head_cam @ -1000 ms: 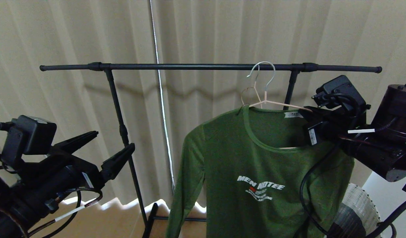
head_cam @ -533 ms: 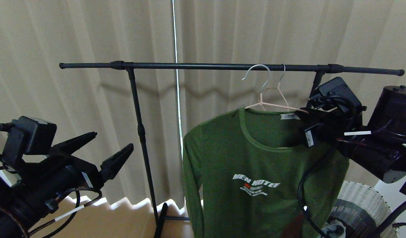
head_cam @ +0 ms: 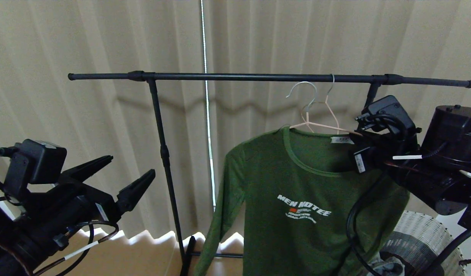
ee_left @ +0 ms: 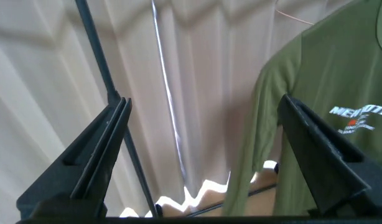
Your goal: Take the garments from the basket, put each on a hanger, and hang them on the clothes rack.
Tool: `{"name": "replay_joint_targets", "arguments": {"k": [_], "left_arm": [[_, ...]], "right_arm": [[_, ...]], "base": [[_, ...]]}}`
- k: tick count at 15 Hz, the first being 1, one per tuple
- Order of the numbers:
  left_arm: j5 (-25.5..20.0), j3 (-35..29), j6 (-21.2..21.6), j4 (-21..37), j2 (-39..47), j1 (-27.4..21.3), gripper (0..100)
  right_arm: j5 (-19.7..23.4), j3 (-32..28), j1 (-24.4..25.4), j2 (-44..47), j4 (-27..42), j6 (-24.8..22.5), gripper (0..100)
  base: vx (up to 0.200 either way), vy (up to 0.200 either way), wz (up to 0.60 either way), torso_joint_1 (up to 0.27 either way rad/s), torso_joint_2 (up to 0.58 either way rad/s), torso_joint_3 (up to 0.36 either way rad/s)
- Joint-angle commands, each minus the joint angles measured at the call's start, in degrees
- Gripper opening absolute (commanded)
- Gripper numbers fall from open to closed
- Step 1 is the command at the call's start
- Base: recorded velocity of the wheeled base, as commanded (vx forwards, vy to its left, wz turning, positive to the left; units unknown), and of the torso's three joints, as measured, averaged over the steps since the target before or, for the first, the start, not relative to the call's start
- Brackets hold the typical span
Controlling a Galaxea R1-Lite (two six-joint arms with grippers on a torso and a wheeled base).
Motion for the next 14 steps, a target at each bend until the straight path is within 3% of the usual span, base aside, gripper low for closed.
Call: {"name": "replay_joint_targets", "arguments": {"k": [1,5,13,14], "left_arm": [[0.0,-0.1,0.0,0.0,0.0,0.0,100],[0.0,0.0,-0.1,0.0,0.0,-0.1,100],[0.0,0.0,0.0,0.0,0.0,0.0,100],[0.0,0.0,0.0,0.0,0.0,0.0,100]], "right_arm": [[-0.2,0.0,-0.1,0.3,0.0,0.1,0],[-0.4,-0.1,-0.1,-0.3,0.0,0.6,0],[-5.0,-0.1,-2.2,-0.1,0.2,0.8,0],[-5.0,0.0,-2.2,-0.1,0.1,0.8,0]], "base": [[0.0,0.0,0.0,0.0,0.0,0.0],[0.2,0.0,0.0,-0.005,0.0,0.004],[0.2,0.0,0.0,0.004,0.0,0.002],[0.0,0.0,0.0,0.0,0.0,0.0]]}}
